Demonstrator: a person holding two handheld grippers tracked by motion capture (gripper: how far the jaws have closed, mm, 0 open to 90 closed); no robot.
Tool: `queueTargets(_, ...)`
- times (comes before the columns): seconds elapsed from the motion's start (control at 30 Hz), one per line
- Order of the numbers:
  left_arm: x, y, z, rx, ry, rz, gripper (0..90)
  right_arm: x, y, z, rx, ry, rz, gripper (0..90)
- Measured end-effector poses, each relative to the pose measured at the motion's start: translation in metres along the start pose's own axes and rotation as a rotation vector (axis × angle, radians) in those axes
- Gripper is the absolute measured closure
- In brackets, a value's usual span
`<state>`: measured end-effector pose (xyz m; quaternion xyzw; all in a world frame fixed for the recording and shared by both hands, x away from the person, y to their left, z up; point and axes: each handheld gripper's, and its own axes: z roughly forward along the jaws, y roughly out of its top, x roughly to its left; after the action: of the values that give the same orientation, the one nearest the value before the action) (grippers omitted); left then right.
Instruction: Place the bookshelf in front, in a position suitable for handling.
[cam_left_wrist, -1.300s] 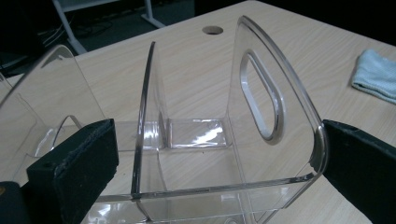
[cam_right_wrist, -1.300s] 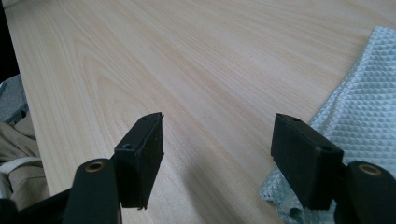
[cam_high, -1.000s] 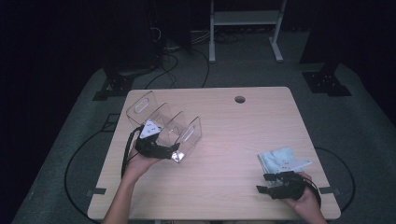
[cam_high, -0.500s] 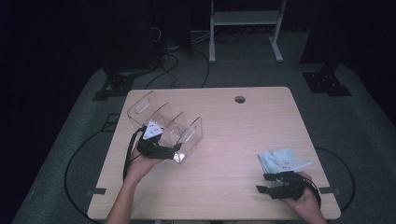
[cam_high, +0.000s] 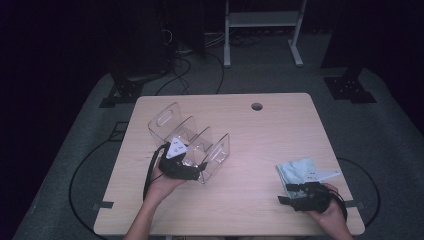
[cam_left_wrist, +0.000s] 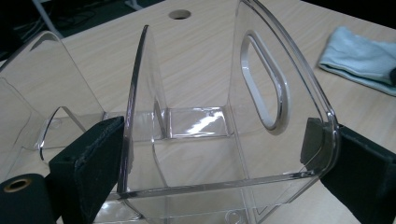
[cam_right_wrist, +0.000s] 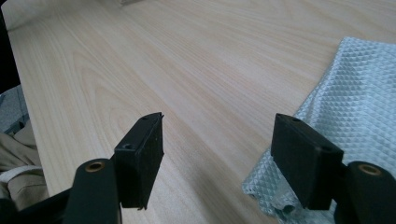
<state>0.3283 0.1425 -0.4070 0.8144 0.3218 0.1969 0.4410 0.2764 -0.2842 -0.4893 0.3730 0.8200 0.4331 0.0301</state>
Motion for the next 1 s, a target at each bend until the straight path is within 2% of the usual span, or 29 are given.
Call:
queueTargets(0.4, -0.036, 0.004, 0.005, -0.006, -0.019, 0.003, 6.1, -0.002, 0.0, -0.003, -0.007, -0.01, 0.005, 33.9)
queueTargets(0.6, -0.045, 0.003, 0.005, -0.008, -0.055, 0.01, 5.3, -0.004, -0.001, -0.005, -0.013, -0.018, 0.008, 33.8)
queueTargets(0.8, -0.053, 0.003, 0.005, -0.013, -0.083, -0.002, 4.7, -0.005, -0.001, -0.006, -0.023, -0.026, 0.012, 33.9)
queueTargets(0.93, -0.054, 0.003, 0.004, -0.023, -0.105, -0.02, 4.2, -0.009, 0.003, -0.01, -0.047, -0.053, 0.019, 33.9)
queueTargets(1.0, -0.054, 0.003, 0.004, -0.022, -0.112, -0.019, 4.1, -0.013, 0.008, -0.014, -0.055, -0.084, 0.013, 33.9)
